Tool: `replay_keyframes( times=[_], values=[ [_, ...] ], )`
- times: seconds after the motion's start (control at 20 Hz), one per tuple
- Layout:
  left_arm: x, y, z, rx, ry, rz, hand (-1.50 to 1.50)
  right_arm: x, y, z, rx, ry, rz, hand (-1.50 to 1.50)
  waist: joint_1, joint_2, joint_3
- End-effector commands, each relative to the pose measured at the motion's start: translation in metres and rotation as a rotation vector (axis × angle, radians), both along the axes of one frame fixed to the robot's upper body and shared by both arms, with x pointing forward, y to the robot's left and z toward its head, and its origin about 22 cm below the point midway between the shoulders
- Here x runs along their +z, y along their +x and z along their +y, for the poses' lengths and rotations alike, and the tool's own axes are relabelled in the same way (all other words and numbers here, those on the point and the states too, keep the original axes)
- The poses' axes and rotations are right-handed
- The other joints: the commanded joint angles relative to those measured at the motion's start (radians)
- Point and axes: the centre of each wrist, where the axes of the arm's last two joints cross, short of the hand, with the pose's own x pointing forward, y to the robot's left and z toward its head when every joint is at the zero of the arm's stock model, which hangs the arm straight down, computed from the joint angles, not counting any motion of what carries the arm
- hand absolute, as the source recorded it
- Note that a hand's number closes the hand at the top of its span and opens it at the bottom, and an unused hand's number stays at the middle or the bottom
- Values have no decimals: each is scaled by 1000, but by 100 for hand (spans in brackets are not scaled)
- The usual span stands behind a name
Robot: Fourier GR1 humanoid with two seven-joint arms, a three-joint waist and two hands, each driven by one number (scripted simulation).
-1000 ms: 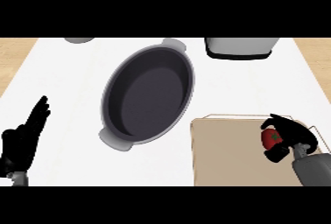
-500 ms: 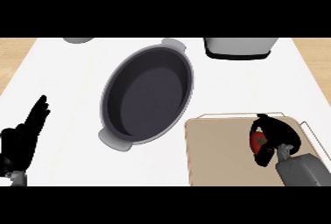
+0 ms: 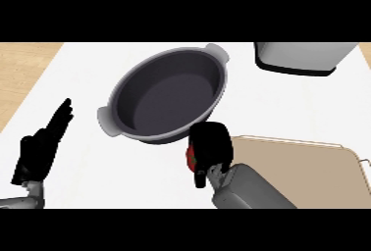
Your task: Pick the tomato from the tray and place it in the pot
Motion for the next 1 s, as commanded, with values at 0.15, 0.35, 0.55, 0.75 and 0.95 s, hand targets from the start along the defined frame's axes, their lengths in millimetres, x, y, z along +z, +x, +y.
replay_keyframes(
  times=[0.15, 0.35, 0.55, 0.75, 0.95],
  values=[
    [-1, 10, -7, -17, 5, 8, 0, 54, -18, 65, -38, -45, -416, 150, -2, -9, -1],
    [-8, 6, -4, -6, 3, 27, 0, 81, -16, 81, -109, -33, -627, 150, -3, -11, -2],
    [-9, 7, -5, 7, 5, 22, 0, 105, -21, 87, -155, 114, -690, 150, -5, -9, 1],
    [0, 15, -3, 3, 5, 10, 0, 114, -12, 93, -201, 162, -718, 150, -13, -3, 1],
    [-1, 22, -9, 27, -5, -8, 0, 124, 2, 98, -220, 210, -759, 150, -28, 5, 1]
  ],
)
